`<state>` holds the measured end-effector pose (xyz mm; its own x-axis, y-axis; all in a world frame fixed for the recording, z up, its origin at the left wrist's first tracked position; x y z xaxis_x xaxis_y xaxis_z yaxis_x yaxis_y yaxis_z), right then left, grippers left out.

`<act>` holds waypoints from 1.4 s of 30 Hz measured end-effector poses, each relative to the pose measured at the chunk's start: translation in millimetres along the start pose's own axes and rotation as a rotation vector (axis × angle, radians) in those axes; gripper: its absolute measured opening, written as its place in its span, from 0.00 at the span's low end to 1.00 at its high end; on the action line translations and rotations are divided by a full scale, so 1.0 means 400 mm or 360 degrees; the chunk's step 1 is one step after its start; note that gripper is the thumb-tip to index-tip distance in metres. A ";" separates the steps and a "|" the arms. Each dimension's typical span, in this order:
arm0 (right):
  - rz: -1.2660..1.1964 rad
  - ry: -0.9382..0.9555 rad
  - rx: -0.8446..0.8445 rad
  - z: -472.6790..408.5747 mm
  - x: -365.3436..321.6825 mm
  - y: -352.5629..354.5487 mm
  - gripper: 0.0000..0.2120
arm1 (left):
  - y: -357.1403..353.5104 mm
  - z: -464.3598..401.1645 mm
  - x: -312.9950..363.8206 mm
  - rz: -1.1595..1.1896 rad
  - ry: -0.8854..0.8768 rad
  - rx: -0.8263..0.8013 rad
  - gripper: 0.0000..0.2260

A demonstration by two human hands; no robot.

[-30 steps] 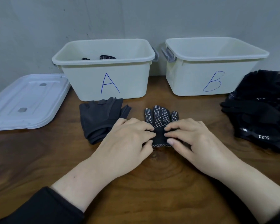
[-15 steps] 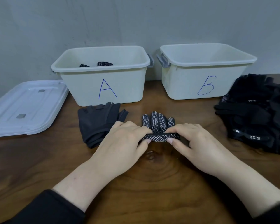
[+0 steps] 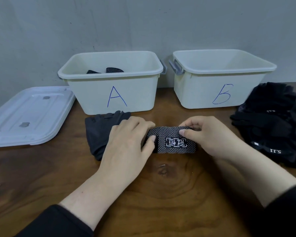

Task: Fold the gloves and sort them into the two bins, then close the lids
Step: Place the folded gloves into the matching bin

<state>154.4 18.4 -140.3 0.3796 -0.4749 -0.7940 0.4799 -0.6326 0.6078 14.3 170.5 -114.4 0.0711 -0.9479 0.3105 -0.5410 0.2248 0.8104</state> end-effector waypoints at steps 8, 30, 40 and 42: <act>0.0475 -0.0041 -0.0217 -0.085 -0.018 -0.027 0.05 | -0.080 0.017 0.029 -0.0139 -0.0271 -0.0300 0.19; 0.0119 -0.0222 -0.0609 -0.119 -0.041 -0.045 0.07 | 0.045 0.006 -0.047 0.0713 0.0281 0.0333 0.14; -0.0916 -0.0271 -0.0161 -0.045 -0.077 -0.003 0.06 | -0.090 0.058 -0.023 0.2324 0.1548 0.0130 0.09; -0.0894 -0.0254 -0.0128 -0.028 -0.085 -0.014 0.06 | -0.095 0.041 0.009 0.2540 0.1542 -0.0009 0.10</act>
<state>147.6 45.0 -116.5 -0.0712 -0.1704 -0.9828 0.6338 -0.7685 0.0874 21.4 155.0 -152.2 -0.0432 0.5726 0.8187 -0.5665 0.6610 -0.4921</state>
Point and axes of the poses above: each hand's wrist, its own z-axis away from the middle knuckle, its own y-axis out of the back of the hand, x = y × z, the point moved 9 cm from there along -z, towards the middle knuckle, and after that the axes turned 2 degrees about -z, right-handed, at the moved point
